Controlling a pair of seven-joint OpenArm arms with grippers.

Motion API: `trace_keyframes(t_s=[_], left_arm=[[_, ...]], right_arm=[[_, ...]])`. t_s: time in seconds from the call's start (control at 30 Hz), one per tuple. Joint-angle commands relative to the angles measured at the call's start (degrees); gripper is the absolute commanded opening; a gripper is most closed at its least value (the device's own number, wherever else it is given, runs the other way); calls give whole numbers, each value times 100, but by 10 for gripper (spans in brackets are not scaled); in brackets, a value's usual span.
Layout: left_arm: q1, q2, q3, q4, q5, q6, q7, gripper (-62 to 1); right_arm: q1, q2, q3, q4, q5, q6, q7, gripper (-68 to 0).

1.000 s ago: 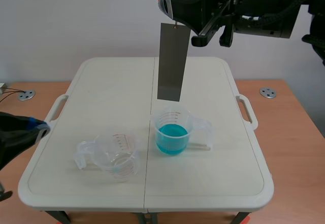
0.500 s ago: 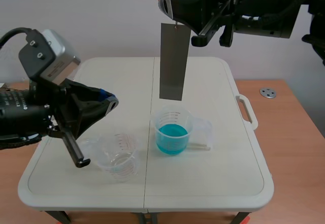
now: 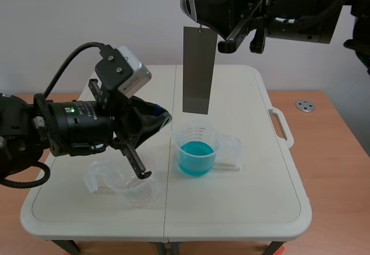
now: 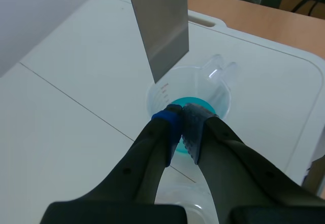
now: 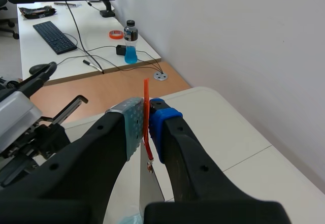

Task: Hold the metal plate by the orange handle, dip it into the blue solution, take it out and point at it, then put the plate back in the beaker on the left.
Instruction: 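Point at the plate with the left hand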

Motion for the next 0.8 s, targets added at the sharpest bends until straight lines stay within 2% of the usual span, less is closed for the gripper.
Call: trace_keyframes(t_s=[0.0,0.33,0.77], left_arm=[[-120,103,31,46,57,39,-74,-593],[-310,415,216,-223,354,160,-74,-593],[-308,433,223,-245,352,160,-74,-593]], right_arm=[[131,15,13,74,107,0,66,-662],[131,13,13,74,109,0,66,-662],[131,13,13,74,109,0,66,-662]])
